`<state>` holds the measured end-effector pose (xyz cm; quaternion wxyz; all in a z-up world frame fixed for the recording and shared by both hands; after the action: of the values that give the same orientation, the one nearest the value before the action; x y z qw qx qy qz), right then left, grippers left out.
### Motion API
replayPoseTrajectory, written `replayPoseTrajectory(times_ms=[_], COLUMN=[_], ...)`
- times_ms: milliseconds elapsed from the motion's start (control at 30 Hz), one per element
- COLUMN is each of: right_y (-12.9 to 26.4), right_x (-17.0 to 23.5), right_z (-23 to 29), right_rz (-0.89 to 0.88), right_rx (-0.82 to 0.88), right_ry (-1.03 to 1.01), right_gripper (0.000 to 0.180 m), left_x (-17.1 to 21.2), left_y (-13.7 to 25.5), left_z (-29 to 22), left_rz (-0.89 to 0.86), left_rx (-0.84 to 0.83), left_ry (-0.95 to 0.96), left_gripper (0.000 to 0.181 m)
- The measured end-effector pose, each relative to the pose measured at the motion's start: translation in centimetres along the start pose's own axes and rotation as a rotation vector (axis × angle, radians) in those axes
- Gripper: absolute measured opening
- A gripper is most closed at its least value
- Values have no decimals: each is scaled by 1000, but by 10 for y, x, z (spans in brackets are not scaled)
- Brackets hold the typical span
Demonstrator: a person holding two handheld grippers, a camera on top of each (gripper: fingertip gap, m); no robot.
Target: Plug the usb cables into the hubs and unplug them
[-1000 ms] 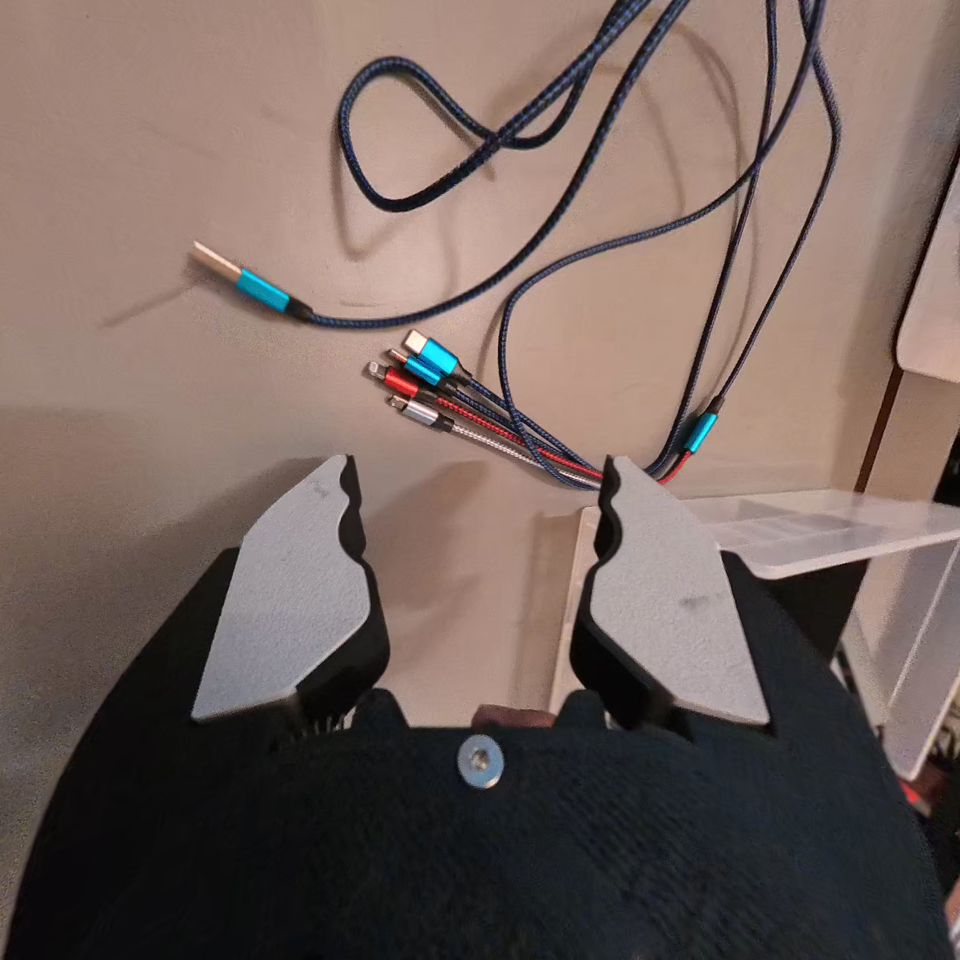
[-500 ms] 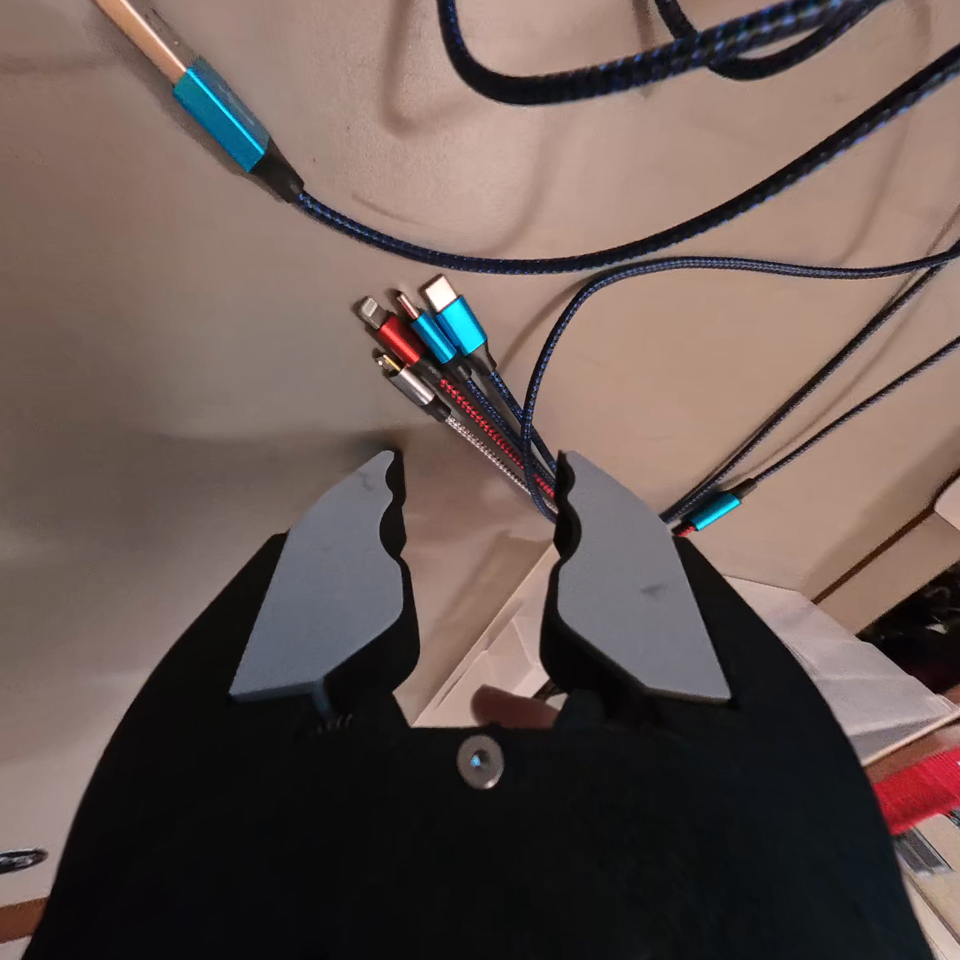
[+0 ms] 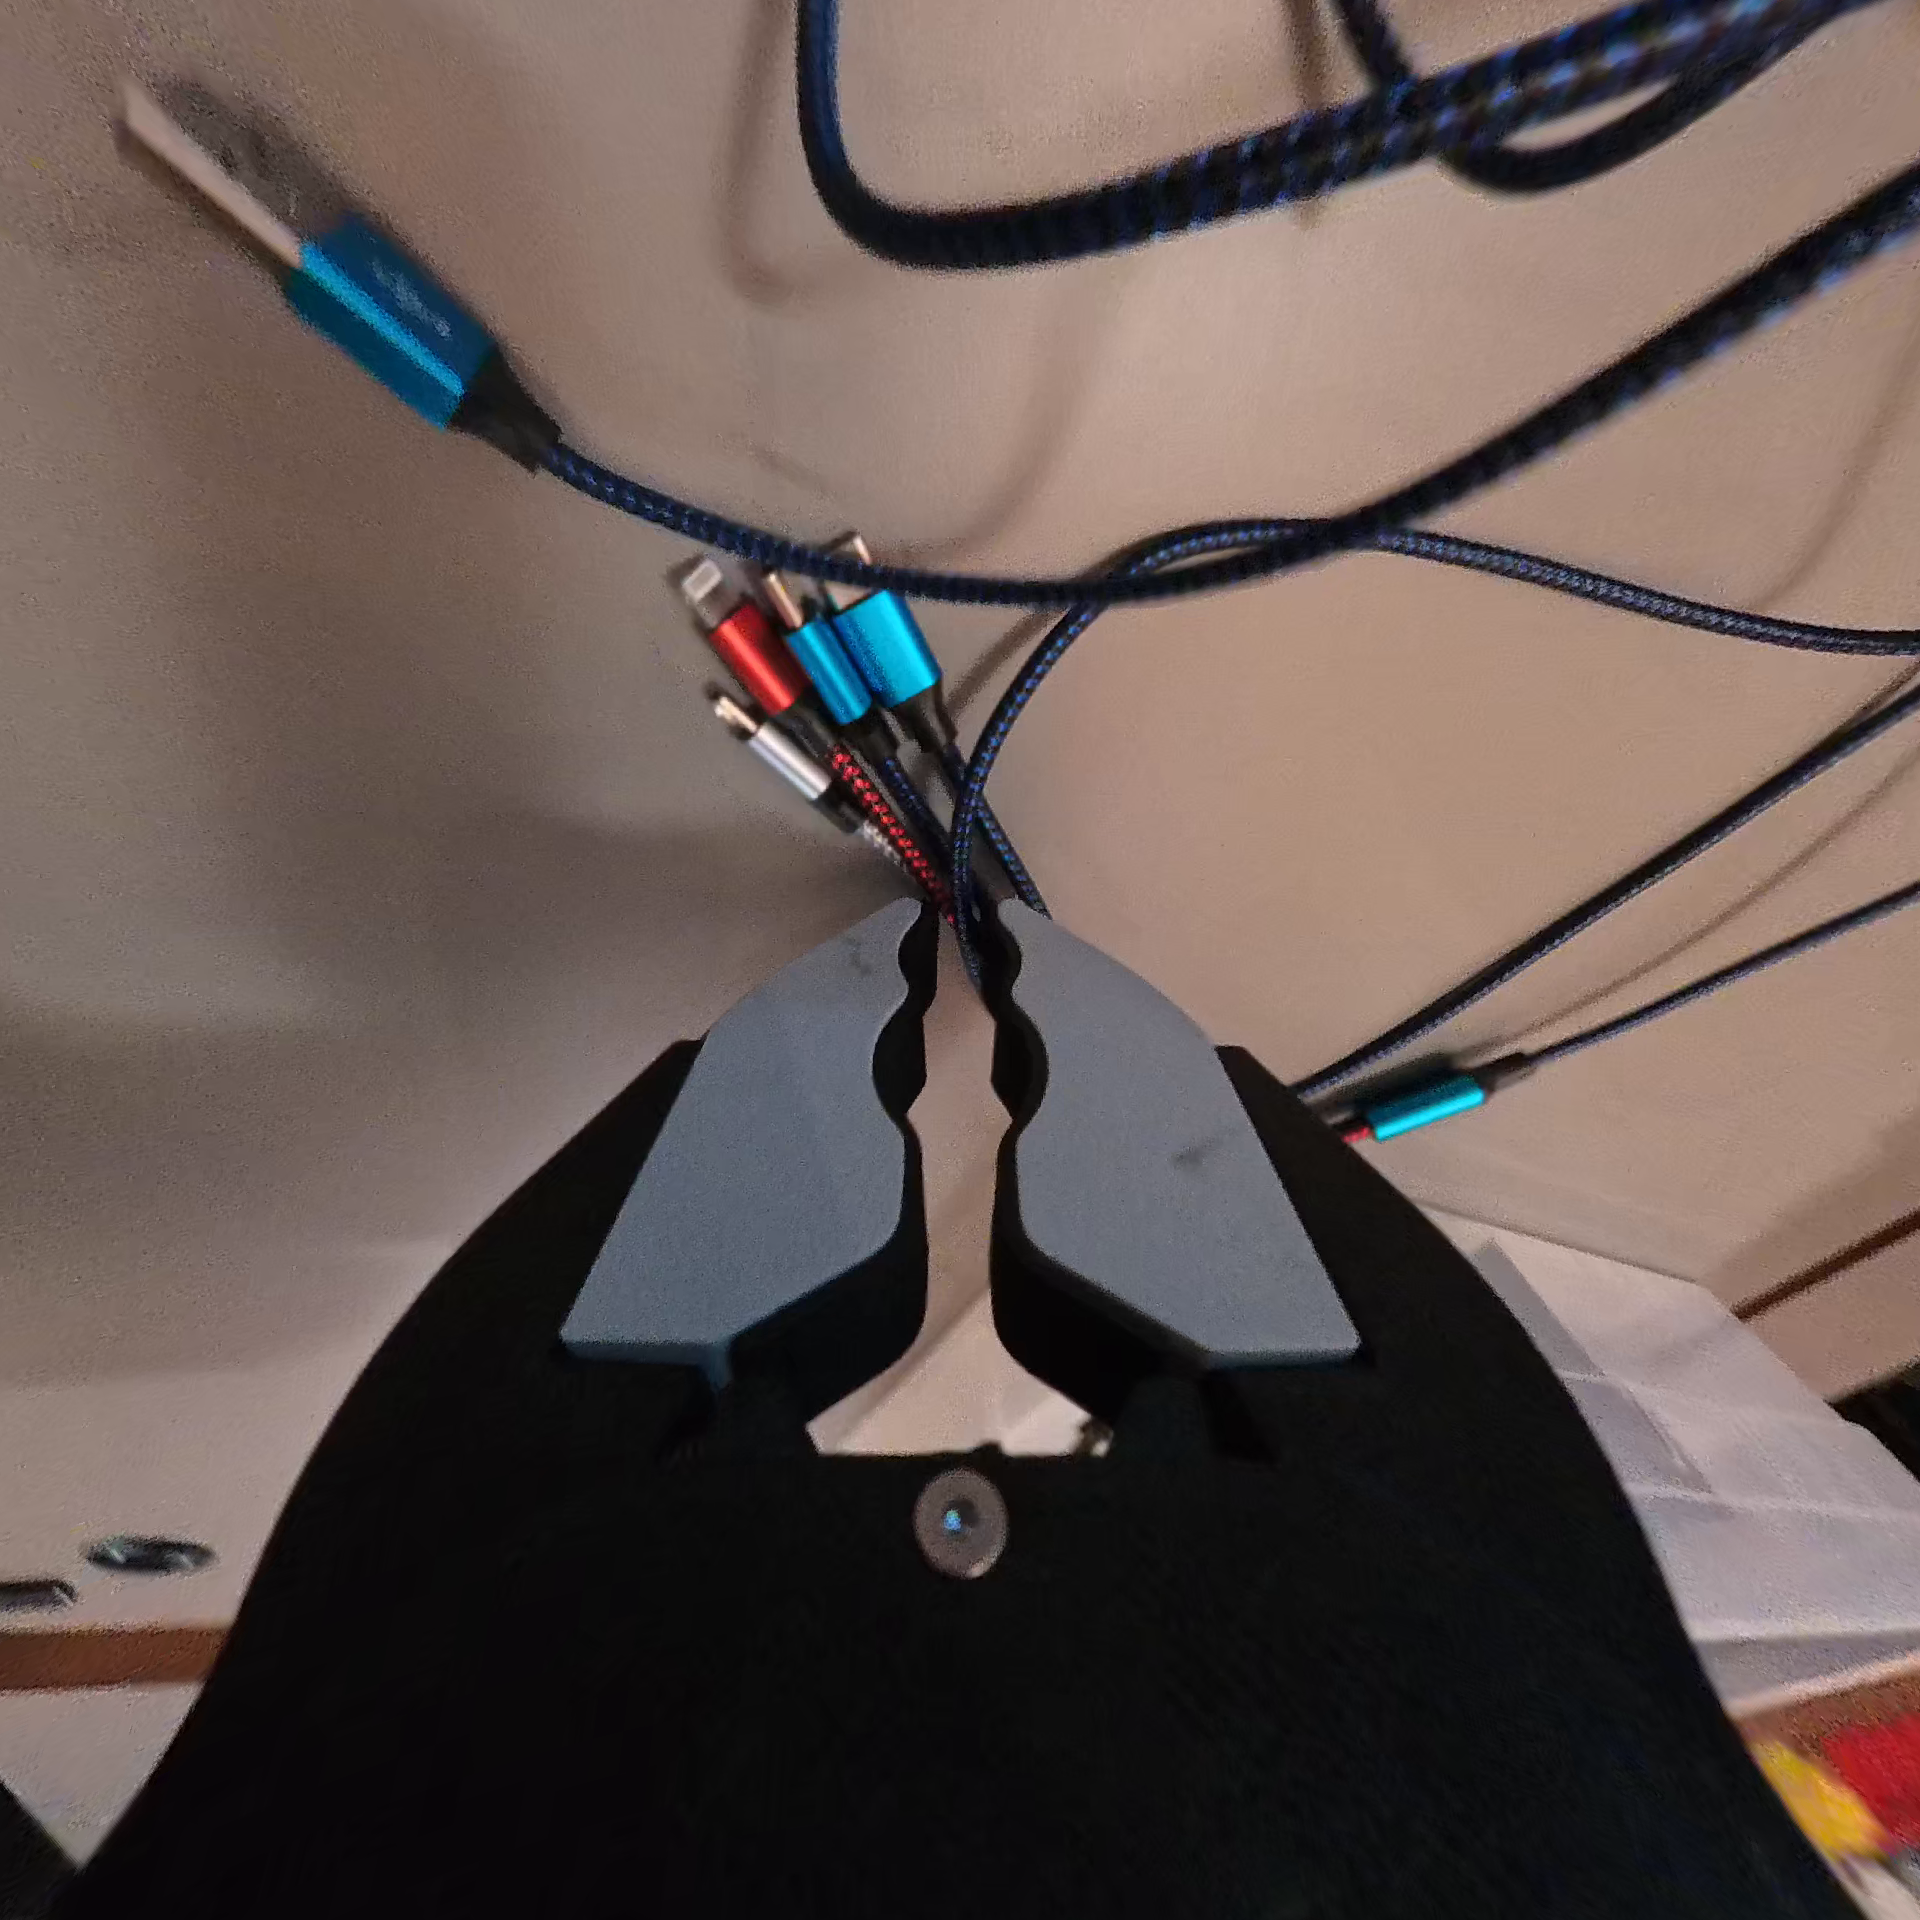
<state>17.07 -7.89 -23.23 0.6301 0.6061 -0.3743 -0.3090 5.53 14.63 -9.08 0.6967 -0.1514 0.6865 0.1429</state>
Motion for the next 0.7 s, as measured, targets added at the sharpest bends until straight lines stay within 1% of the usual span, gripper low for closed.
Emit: replayPoseTrajectory(times_ms=[133,200,267,300,367,433,500,533,567,600,633,700], right_y=[10,15,17,18,20,22,30,37,44,48,47,35], right_x=[-17,-29,-43,-48,-51,-50,-51,-57,-65,-71,-77,-78], right_z=[14,16,20,21,17,20,19,20,20,18,18,14], right_rz=[-146,-265,-389,-433,-475,-489,-541,-614,-699,-759,-774,-704], right_rx=[-21,-18,-51,-55,-11,-17,0,-12,-29,-35,-43,14], right_ry=[-90,-167,-255,-294,-362,-436,-551,-607,-663,-729,-784,-890], right_gripper=[6,6,8,18,36,62,70,78,81,77,78,79], left_x=[-1,-1,0,1,3,4,3,3,2,1,0,1], left_y=[5,7,7,7,6,5,5,5,6,6,6,6], left_z=[4,6,7,8,8,8,7,6,6,6,6,6], left_rz=[-13,-20,-22,-20,-15,-11,-11,-13,-24,-32,-37,-23], left_rx=[-13,-16,-20,-20,-20,-17,-15,-12,-9,-5,-2,-6], left_ry=[6,13,21,25,29,26,21,18,22,31,37,33], left_gripper=[59,59,59,59,59,59,59,59,60,59,59,59])
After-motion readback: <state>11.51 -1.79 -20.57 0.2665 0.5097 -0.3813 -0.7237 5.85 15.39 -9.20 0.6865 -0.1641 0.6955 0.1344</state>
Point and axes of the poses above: each gripper's, where its closed fingertips meet, y back along the fingers, x out of its underside, z = x × y across the jaws, the point moved 3 cm from there along y, back along the fingers, and after that the axes turned 6 degrees about -x, right-handed, at the moved point
